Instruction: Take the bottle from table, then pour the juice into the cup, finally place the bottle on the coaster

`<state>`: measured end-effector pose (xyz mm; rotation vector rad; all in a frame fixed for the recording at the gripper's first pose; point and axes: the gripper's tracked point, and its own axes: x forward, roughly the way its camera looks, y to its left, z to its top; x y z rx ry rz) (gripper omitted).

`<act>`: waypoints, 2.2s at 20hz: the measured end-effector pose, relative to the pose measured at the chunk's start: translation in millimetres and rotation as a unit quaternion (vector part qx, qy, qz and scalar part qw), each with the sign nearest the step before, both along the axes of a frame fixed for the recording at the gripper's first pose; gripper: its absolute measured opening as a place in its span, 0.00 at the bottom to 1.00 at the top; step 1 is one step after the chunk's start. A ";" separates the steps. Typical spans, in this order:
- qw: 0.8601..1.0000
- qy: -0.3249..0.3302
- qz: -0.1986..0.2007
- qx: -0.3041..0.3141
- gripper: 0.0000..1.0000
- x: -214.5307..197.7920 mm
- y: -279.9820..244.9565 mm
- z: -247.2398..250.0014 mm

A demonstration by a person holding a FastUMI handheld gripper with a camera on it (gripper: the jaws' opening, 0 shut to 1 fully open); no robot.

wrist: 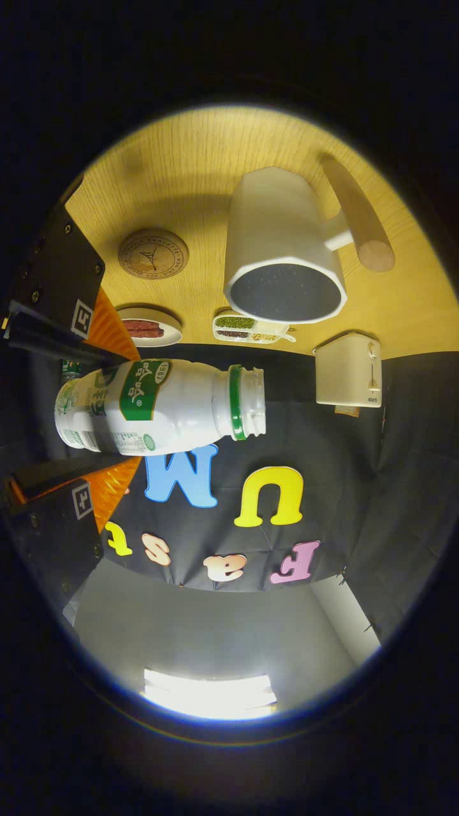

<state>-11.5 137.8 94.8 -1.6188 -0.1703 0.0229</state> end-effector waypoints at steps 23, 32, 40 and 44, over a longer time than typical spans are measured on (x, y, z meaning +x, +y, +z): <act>0.999 -0.005 -0.001 -0.032 0.67 2.6 3.5 0.7; 0.999 -0.011 0.000 -0.042 0.67 2.2 4.4 5.4; 0.998 -0.018 0.003 -0.053 0.67 2.7 6.0 7.1; 0.998 -0.019 0.002 -0.056 0.67 3.7 5.2 7.4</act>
